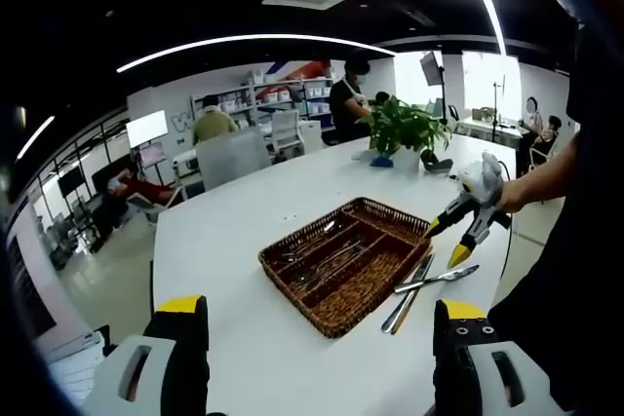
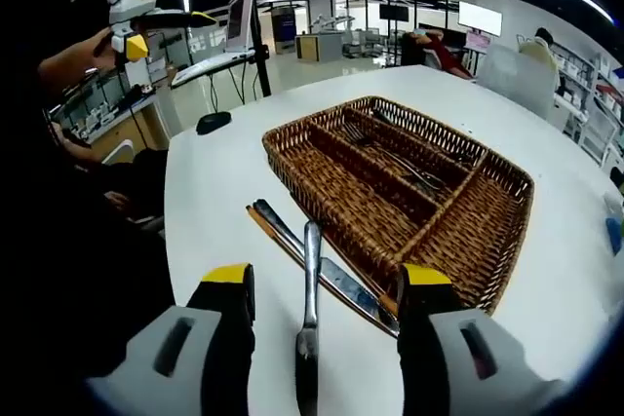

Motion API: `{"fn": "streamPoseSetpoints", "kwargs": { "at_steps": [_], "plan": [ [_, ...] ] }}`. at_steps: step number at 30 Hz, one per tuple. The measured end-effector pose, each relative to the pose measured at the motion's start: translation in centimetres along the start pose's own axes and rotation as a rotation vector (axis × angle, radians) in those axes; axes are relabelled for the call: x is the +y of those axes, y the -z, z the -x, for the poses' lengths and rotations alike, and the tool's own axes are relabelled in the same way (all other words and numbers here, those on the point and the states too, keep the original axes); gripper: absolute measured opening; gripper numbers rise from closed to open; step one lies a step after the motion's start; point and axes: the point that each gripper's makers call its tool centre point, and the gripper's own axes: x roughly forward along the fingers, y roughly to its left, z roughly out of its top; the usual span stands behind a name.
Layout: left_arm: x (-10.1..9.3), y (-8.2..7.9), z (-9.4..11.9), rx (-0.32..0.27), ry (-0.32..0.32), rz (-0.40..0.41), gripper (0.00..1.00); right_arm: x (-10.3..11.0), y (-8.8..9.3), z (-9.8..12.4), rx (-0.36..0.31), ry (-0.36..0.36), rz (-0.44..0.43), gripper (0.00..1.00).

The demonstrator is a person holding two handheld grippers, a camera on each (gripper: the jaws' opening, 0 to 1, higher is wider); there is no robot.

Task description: Arrange the knives, forks, and spoons in their matching storage slots by inserting each utensil handle-first until every utensil is classified and aligned in the correct compartment

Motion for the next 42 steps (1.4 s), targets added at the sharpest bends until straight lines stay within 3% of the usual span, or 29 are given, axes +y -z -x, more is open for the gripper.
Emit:
{"fn": "streamPoseSetpoints", "kwargs": {
  "at_steps": [6,16,32,42],
  "plan": [
    [0.3,0.4,0.3,0.009,-0.009,0.003,1.00,0.2,0.9,-1.3,-0.003,-0.018,0.000,0.38],
    [0.7,0.8,0.2,0.010,-0.010,0.007,1.00,1.0,2.3,-2.9,0.074,-0.066,0.024,0.20],
    [1.1,1.1,-0.1,0.011,-0.008,0.014,1.00,1.7,4.2,-4.6,0.167,-0.067,0.104,0.08],
    [1.5,0.9,0.1,0.014,-0.007,0.010,1.00,1.7,3.6,-4.8,0.166,-0.098,0.172,0.03]
  ]
}}
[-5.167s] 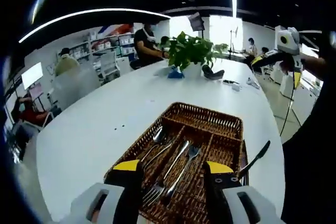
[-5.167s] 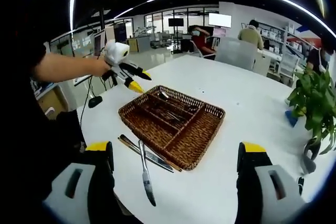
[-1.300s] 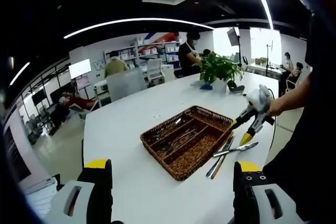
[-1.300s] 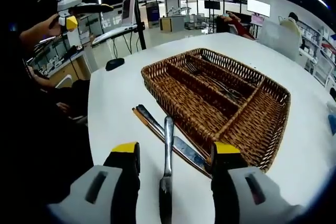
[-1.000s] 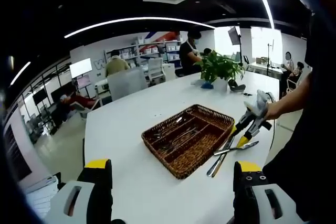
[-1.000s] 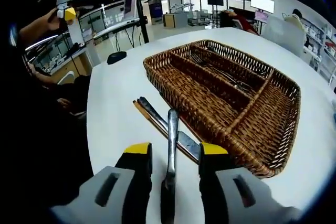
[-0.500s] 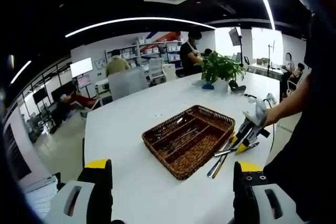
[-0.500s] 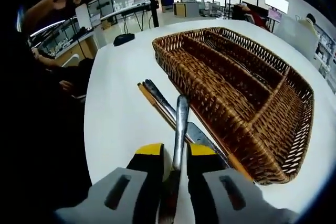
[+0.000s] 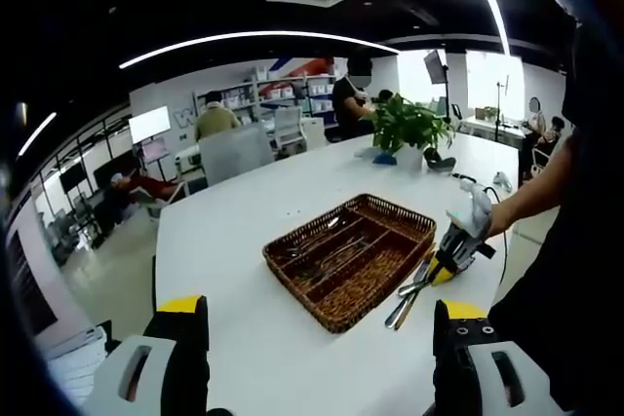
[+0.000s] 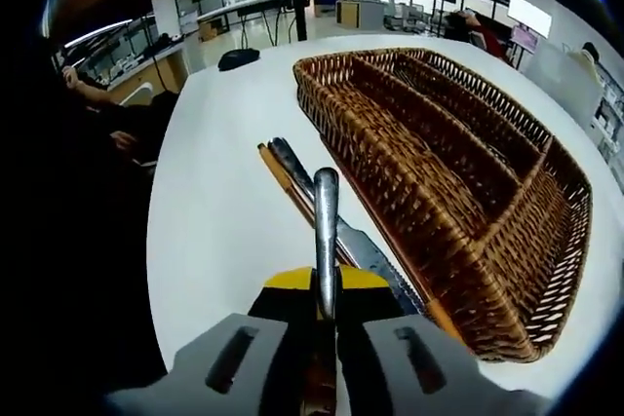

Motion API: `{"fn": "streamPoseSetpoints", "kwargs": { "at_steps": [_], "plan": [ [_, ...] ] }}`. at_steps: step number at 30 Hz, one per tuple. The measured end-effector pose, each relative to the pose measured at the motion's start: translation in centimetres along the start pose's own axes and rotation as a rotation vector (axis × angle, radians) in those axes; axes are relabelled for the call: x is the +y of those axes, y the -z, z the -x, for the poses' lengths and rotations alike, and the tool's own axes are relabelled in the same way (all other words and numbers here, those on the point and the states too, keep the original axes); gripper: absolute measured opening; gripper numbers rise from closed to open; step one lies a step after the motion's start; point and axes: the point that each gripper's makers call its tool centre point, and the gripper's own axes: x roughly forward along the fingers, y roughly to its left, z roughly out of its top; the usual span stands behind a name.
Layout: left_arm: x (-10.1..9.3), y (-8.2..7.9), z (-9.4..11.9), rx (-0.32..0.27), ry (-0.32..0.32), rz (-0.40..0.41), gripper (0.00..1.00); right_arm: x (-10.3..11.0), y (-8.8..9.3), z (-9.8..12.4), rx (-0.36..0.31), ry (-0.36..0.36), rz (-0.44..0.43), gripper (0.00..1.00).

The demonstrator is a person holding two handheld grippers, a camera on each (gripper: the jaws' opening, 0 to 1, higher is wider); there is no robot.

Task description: Arrange the knives, forks, and spoons in their matching storage slots by inserting each utensil handle-first until every utensil is classified and aligned in the correct compartment

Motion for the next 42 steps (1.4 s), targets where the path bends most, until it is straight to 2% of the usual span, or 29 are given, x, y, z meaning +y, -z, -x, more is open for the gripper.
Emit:
{"fn": "streamPoseSetpoints", "kwargs": {
  "at_steps": [11,18,25,32,37,42],
  "plan": [
    [-0.2,-0.5,-0.1,0.001,0.010,-0.008,1.00,1.0,0.4,0.6,0.049,-0.030,0.062,0.02],
    [-0.5,-0.9,-0.8,-0.001,0.027,-0.016,1.00,1.3,-0.8,2.3,0.074,-0.040,0.126,0.02],
    [-0.6,-1.8,-1.2,-0.022,0.037,-0.024,1.00,1.0,-3.2,4.4,0.071,-0.031,0.173,0.02],
    [-0.9,-1.9,-1.5,-0.025,0.050,-0.029,1.00,1.1,-6.1,7.3,0.084,-0.033,0.223,0.01],
    [-2.2,-1.7,-1.7,-0.010,0.107,-0.029,1.00,0.7,-8.3,9.1,0.066,-0.018,0.253,0.01],
    [-2.4,-2.0,-1.9,-0.019,0.121,-0.029,1.00,0.3,-11.0,11.5,0.070,0.003,0.323,0.01]
  ]
}}
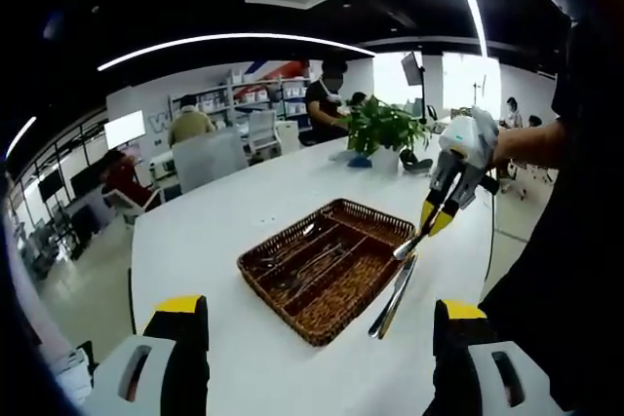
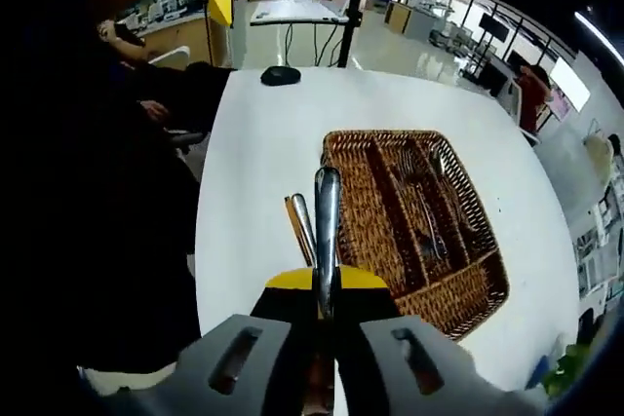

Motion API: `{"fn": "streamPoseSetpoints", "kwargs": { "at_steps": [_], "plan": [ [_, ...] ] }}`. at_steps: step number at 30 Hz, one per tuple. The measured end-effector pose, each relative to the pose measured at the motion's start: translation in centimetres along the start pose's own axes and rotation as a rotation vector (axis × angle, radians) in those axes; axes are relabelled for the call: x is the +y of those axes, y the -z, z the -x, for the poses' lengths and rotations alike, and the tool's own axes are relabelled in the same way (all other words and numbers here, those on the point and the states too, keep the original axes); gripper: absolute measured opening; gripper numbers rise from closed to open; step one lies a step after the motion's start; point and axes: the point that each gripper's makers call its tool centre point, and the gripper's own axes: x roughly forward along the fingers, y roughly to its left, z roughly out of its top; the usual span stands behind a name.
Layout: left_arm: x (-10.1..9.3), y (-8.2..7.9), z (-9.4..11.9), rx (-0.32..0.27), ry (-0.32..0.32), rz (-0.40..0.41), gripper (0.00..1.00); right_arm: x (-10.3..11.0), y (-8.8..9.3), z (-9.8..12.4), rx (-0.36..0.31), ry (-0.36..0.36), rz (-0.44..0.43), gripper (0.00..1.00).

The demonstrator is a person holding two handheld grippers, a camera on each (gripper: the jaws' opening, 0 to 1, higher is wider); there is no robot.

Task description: Arrange the knives, forks, and spoons in their matching storage slots by inserting each utensil handle-first until every utensil is classified and aligned in the correct compartment

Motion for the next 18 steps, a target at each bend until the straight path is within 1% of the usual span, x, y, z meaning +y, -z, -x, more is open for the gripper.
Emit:
{"fn": "streamPoseSetpoints", "kwargs": {
  "at_steps": [1,6,11,14,18],
  "plan": [
    [0.0,-0.1,0.0,-0.002,0.001,-0.001,1.00,-0.2,-0.7,0.8,-0.004,-0.006,0.016,0.01],
    [-0.2,-0.5,-0.2,-0.011,0.007,-0.001,1.00,-1.1,-2.5,3.2,0.009,0.000,0.056,0.01],
    [-0.6,-0.8,-0.3,-0.017,0.023,-0.012,1.00,-1.0,-4.2,5.3,0.006,-0.006,0.060,0.01],
    [-0.6,-0.8,-0.3,-0.021,0.025,-0.011,1.00,-0.8,-4.6,5.8,0.004,-0.012,0.067,0.01],
    [-0.8,-0.8,-0.3,-0.023,0.031,-0.013,1.00,-0.8,-4.6,5.8,0.016,-0.007,0.085,0.01]
  ]
}}
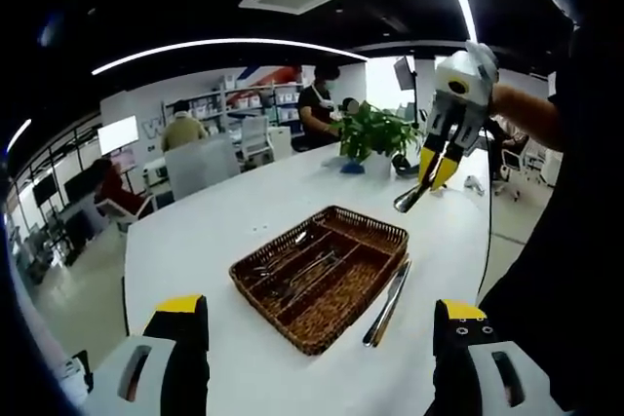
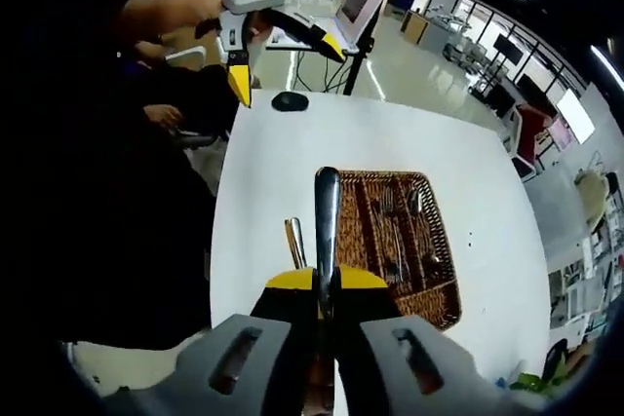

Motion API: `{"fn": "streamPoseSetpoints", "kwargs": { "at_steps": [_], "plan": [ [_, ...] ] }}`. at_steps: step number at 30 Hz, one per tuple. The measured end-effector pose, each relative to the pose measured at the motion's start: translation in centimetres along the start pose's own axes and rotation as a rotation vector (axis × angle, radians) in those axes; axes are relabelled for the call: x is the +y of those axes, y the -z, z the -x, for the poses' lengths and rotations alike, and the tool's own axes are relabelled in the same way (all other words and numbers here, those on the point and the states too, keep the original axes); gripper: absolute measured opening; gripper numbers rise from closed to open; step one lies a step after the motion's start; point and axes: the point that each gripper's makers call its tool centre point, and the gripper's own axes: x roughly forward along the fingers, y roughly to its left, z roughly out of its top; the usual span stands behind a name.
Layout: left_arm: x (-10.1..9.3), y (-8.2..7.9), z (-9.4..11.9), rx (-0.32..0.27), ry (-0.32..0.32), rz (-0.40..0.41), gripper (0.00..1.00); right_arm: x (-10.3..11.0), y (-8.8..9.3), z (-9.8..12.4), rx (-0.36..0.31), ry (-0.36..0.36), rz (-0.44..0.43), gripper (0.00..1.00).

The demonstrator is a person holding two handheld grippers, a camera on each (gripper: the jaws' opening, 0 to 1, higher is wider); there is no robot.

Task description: Arrange the knives, forks, and spoons in their matching storage slots by inserting each utensil handle-first until every utensil is classified and aligned in the correct compartment

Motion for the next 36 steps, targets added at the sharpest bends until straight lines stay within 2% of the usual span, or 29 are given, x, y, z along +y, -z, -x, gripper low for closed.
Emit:
{"fn": "streamPoseSetpoints", "kwargs": {
  "at_steps": [10,19,29,36],
  "plan": [
    [0.3,0.1,0.3,-0.013,-0.002,0.006,1.00,-0.5,-0.4,-0.6,0.012,0.004,0.019,0.01],
    [0.8,0.4,0.5,-0.016,0.001,0.012,1.00,-1.7,-1.7,-1.9,0.014,-0.004,0.050,0.01],
    [1.5,1.0,1.1,-0.014,0.021,0.013,1.00,-4.3,-4.1,-3.4,0.010,0.008,0.074,0.02],
    [2.3,0.5,2.1,-0.033,0.034,-0.012,1.00,-6.1,-5.1,-4.5,0.026,0.017,0.074,0.01]
  ]
}}
